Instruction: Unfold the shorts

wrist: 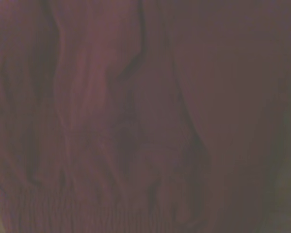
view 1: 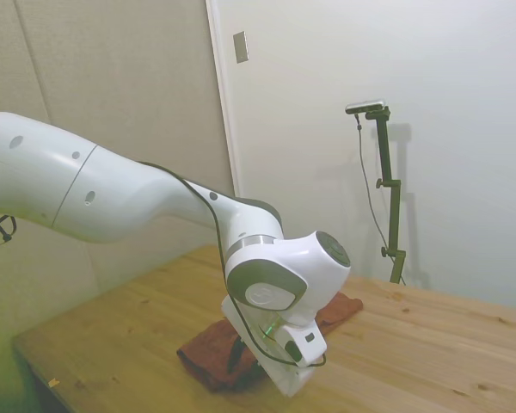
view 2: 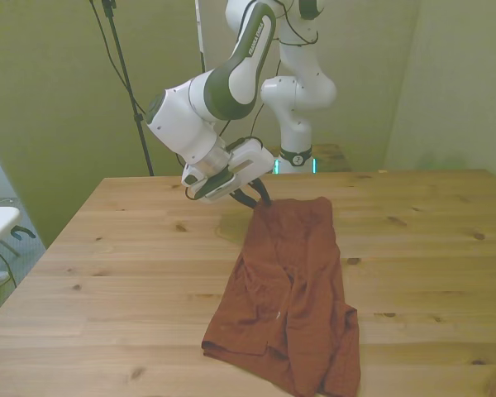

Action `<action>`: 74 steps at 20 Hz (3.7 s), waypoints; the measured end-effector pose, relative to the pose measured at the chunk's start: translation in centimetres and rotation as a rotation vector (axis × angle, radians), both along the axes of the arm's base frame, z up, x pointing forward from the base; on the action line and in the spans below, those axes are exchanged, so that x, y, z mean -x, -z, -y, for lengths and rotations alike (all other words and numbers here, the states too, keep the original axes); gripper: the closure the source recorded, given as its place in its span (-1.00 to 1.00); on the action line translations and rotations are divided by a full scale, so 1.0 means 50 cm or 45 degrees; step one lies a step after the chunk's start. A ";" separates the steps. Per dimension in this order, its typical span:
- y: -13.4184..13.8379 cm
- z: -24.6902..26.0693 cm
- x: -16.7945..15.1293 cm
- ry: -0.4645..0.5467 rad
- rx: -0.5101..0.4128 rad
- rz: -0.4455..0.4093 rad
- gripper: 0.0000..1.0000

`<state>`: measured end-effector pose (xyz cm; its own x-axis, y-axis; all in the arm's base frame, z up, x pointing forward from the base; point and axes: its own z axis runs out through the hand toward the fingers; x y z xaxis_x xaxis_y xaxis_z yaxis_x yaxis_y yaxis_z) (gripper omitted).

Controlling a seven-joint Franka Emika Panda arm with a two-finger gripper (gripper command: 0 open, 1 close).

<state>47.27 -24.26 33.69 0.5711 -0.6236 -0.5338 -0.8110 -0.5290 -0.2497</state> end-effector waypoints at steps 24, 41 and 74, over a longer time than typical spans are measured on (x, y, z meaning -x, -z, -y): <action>-0.201 -0.271 -0.114 -0.235 0.067 0.164 1.00; -0.153 -0.557 -0.180 -0.446 0.006 0.147 -1.00; -0.097 0.015 -0.299 0.549 -0.117 0.204 -1.00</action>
<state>62.21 -25.01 38.53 0.3502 -0.7762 -0.5242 -0.8994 -0.1223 -0.4198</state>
